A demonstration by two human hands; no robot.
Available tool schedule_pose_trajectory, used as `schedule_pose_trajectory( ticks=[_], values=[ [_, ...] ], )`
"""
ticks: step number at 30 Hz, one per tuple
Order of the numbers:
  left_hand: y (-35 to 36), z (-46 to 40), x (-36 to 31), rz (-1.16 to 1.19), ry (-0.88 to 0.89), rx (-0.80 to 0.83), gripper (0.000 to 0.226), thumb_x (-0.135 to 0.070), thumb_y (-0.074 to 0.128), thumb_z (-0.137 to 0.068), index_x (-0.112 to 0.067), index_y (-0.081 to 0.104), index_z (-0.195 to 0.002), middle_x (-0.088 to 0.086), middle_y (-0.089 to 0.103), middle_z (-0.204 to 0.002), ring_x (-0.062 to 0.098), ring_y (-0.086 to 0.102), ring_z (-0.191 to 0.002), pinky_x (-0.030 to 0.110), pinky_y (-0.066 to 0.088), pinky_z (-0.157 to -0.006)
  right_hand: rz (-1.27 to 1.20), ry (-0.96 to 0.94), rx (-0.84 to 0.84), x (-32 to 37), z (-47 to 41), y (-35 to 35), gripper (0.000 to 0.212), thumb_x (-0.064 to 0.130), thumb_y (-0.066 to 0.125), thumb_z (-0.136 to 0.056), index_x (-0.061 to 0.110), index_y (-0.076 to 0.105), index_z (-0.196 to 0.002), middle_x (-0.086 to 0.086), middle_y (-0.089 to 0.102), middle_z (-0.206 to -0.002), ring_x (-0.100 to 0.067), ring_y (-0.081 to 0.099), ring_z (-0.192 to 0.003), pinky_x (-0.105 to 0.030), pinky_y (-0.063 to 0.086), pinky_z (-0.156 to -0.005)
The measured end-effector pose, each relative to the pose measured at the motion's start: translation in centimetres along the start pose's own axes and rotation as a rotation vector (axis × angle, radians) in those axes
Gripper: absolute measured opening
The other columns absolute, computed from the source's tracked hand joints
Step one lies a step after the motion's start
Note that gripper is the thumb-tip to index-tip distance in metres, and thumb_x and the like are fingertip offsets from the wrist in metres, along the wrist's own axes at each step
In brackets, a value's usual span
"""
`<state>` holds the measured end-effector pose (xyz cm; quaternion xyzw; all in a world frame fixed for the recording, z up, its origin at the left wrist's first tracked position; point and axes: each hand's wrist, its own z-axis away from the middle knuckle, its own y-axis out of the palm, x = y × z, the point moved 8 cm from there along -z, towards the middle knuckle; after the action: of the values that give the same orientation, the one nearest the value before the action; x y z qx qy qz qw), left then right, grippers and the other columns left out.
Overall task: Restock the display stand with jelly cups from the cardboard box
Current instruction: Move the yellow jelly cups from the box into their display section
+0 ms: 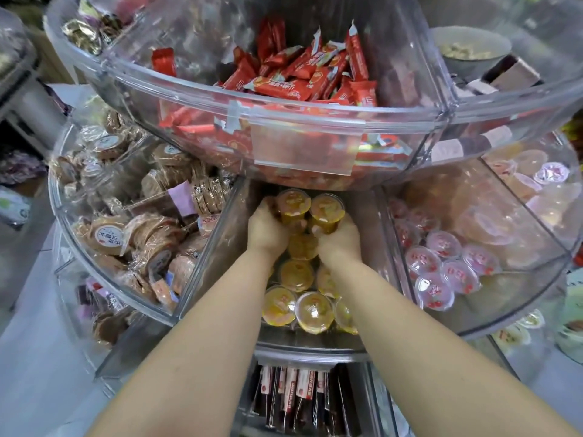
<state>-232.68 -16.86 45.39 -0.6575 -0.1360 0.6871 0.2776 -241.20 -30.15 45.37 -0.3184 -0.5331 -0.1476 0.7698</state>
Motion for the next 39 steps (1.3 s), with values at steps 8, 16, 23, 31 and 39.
schedule_pose_trajectory(
  ticks=[8, 16, 23, 31, 39],
  values=[
    [-3.9, 6.2, -1.8, 0.259, -0.011, 0.160, 0.060, -0.020, 0.077, -0.074, -0.018, 0.050, -0.128, -0.005, 0.061, -0.115, 0.014, 0.059, -0.106, 0.028, 0.049, -0.087, -0.332, 0.150, 0.109, 1.8, 6.4, -1.7, 0.018, 0.000, 0.056, -0.086, 0.014, 0.054, -0.097, -0.006, 0.060, -0.094, -0.019, 0.058, -0.082, -0.026, 0.049, -0.064],
    [-17.7, 24.3, 8.5, 0.493, 0.131, -0.214, 0.028, -0.012, 0.068, -0.080, -0.039, 0.067, -0.088, -0.011, 0.071, -0.090, 0.003, 0.065, -0.085, 0.010, 0.049, -0.075, -0.312, -0.192, 0.611, 4.1, 22.2, 4.2, 0.017, 0.010, 0.063, -0.085, 0.026, 0.067, -0.085, 0.007, 0.068, -0.078, -0.002, 0.063, -0.067, -0.014, 0.049, -0.059],
    [-15.5, 35.8, 32.9, 0.363, -0.474, -0.258, 0.030, -0.001, 0.062, -0.084, -0.031, 0.061, -0.086, -0.006, 0.065, -0.084, 0.006, 0.061, -0.075, 0.012, 0.047, -0.071, 0.154, 0.048, 0.981, -13.3, 32.6, 15.5, 0.015, 0.010, 0.058, -0.088, 0.023, 0.063, -0.094, -0.002, 0.062, -0.082, -0.008, 0.057, -0.072, -0.017, 0.047, -0.065],
    [-1.1, 41.6, 55.1, 0.311, -0.890, -0.067, 0.022, -0.003, 0.061, -0.085, -0.006, 0.059, -0.106, 0.007, 0.061, -0.093, 0.018, 0.057, -0.086, 0.022, 0.043, -0.082, 0.993, 0.292, 1.062, -46.0, 30.7, 22.1, 0.026, 0.011, 0.053, -0.090, 0.007, 0.059, -0.115, -0.014, 0.061, -0.120, -0.028, 0.056, -0.112, -0.030, 0.043, -0.091],
    [14.5, 37.9, 74.1, 0.125, -0.845, 0.130, 0.049, -0.018, 0.063, -0.084, -0.010, 0.047, -0.130, 0.011, 0.057, -0.126, 0.028, 0.052, -0.118, 0.031, 0.039, -0.098, 1.274, 0.083, 1.096, -66.5, 25.3, 31.6, 0.035, 0.030, 0.057, -0.087, 0.014, 0.056, -0.118, -0.012, 0.064, -0.111, -0.031, 0.058, -0.104, -0.031, 0.046, -0.082]
  ],
)
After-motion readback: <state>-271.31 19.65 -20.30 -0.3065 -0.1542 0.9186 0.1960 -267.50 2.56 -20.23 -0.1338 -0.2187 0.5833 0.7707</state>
